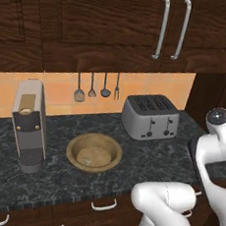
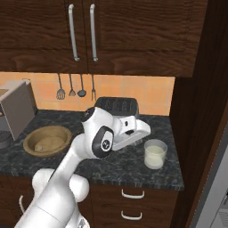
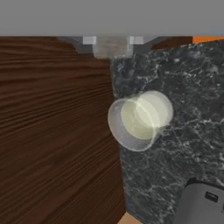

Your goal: Grab a lemon wedge from the fridge and one ice cube from the ice bowl, and put them in the glass of lemonade.

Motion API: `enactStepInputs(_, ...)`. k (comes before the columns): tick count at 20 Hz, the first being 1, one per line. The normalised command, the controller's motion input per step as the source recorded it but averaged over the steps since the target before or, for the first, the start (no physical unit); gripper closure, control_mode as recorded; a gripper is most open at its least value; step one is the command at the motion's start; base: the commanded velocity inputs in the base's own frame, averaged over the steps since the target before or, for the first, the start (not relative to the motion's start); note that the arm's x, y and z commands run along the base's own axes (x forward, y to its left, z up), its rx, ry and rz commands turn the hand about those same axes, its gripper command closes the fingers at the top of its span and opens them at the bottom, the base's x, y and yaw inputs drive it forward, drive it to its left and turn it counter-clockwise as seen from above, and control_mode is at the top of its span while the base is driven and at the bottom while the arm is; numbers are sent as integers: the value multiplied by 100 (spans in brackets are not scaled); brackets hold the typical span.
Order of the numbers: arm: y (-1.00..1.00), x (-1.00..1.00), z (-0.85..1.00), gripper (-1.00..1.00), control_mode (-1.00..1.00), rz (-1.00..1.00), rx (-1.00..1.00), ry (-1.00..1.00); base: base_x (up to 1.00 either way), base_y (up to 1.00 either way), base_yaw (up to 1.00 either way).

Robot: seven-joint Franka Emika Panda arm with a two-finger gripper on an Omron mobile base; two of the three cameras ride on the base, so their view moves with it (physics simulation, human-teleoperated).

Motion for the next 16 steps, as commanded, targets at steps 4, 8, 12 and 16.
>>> enactStepInputs(4, -25, 67, -21, 100, -100, 0, 0, 2, 0, 0, 0)
enactStepInputs(8, -13, 21, -15, 100, -100, -1, 0, 2, 0, 0, 0)
enactStepInputs(12, -3, 0, -13, 100, -100, -9, 0, 5, 0, 0, 0)
enactStepInputs(16, -1, 14, -19, 100, -100, -6, 0, 4, 0, 0, 0)
